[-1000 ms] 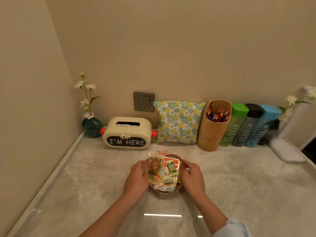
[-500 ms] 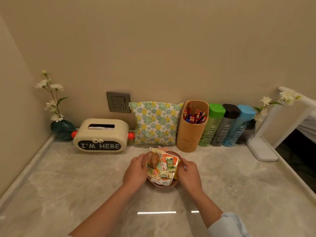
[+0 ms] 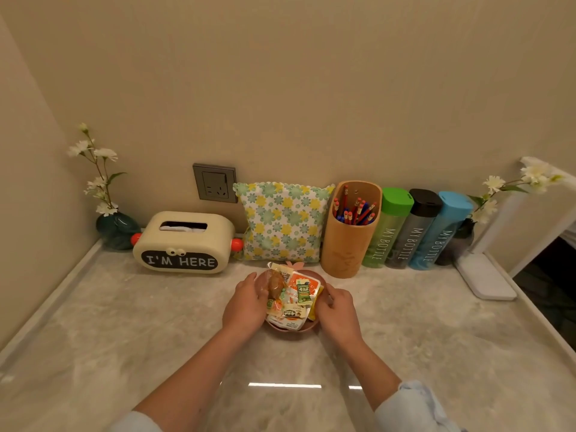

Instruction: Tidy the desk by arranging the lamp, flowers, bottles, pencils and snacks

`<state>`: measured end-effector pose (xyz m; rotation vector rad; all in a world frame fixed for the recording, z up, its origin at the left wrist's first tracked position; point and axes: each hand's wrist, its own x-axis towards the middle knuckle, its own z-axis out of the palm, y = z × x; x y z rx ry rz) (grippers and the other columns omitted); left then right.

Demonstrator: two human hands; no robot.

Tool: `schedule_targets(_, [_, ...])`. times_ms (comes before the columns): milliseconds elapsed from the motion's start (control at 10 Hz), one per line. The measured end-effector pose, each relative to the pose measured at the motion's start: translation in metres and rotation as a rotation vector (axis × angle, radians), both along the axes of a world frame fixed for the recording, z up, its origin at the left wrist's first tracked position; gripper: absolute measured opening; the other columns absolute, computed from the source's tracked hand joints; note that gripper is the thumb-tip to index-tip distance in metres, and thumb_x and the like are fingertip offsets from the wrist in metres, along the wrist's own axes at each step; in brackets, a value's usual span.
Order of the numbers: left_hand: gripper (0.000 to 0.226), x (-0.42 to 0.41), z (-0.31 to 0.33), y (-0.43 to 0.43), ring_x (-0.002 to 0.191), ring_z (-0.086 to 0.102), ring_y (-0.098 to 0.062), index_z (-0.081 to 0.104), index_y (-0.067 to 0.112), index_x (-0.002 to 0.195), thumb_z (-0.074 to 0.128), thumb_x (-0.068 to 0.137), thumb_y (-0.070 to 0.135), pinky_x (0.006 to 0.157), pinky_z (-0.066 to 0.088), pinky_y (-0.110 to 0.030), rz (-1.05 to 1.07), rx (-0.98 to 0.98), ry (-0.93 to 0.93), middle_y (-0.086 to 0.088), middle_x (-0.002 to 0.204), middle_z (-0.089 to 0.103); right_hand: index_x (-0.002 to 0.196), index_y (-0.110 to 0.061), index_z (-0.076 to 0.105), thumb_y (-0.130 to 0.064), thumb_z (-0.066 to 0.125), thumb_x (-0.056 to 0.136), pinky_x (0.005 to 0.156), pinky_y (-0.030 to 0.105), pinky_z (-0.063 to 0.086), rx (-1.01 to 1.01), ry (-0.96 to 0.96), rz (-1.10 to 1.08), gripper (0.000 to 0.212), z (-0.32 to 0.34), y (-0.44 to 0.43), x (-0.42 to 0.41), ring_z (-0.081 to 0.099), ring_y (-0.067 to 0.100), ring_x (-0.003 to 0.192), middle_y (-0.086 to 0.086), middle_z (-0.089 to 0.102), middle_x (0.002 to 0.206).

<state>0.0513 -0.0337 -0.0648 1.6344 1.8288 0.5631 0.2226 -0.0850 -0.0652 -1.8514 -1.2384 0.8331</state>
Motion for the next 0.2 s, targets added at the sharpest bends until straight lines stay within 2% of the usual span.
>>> schedule_targets(100, [0.055,0.0023,0.0075,-0.0084,0.130,0.046,-0.026,0.026,0.016,0.147,0.043,0.098,0.035,0.099,0.042,-0.039,0.029,-0.016,-0.018,-0.008,0.150,0.034,0.127,-0.023,0.060,-0.030,0.042,0.100,0.095,0.042,0.052,0.029,0.047,0.013,0.033,0.0032,-0.0083,-0.0014,0.062,0.020,0.106,0.010,0.056,0.124])
schedule_targets(200, [0.058,0.0062,0.0118,-0.0156,0.129,0.046,-0.028,0.023,0.013,0.147,0.044,0.098,0.033,0.099,0.043,-0.040,0.074,-0.002,-0.014,-0.011,0.151,0.030,0.131,-0.023,0.054,-0.038,0.042,0.100,0.102,0.039,0.047,0.014,0.071,-0.027,0.037,0.0056,-0.0141,0.0017,0.056,0.022,0.116,0.009,0.048,0.135])
